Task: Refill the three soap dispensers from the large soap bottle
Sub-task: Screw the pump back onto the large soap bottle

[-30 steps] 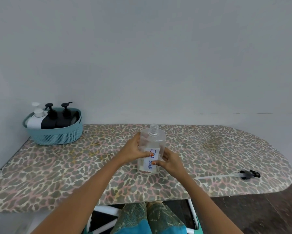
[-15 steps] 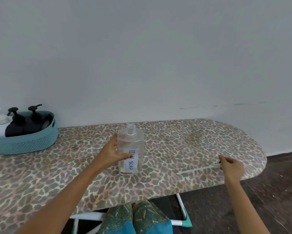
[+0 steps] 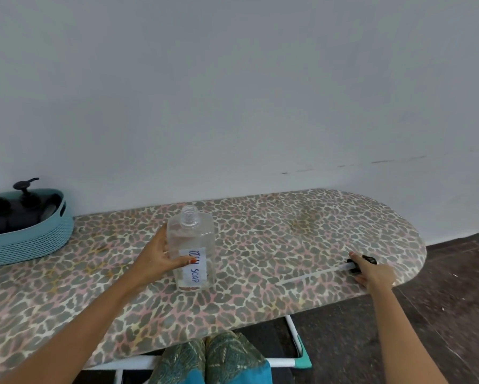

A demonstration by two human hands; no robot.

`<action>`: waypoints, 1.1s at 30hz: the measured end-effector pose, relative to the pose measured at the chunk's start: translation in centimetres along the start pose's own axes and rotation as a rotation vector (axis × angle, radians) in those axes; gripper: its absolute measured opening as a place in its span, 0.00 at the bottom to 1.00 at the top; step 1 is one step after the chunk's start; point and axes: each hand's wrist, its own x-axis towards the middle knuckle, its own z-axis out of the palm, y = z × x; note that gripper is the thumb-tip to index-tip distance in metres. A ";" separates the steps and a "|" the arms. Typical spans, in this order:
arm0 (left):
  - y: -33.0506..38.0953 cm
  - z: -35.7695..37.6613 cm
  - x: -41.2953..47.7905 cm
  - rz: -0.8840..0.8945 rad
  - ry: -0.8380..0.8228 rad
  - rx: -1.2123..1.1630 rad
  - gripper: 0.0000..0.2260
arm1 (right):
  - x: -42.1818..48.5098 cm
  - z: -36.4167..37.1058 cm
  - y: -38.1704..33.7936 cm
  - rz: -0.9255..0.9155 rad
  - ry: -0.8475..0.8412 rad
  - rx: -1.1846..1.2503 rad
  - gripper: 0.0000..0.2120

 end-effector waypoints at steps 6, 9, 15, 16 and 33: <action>0.2 -0.1 -0.2 -0.017 0.009 0.004 0.38 | 0.1 -0.4 -0.3 0.071 -0.032 0.077 0.14; 0.5 0.2 -0.2 -0.019 -0.005 0.007 0.39 | -0.8 -0.2 -1.3 0.022 -0.047 0.140 0.13; 1.0 0.2 -0.6 -0.028 -0.003 0.001 0.35 | -6.8 1.1 -8.6 -0.225 -0.169 0.350 0.11; 1.0 0.2 -0.7 -0.027 -0.001 0.003 0.34 | -8.1 1.3 -10.1 -0.288 -0.188 0.381 0.10; 1.9 0.2 -1.0 -0.050 -0.029 -0.046 0.34 | -25.4 5.8 -22.6 -0.864 -0.430 0.433 0.09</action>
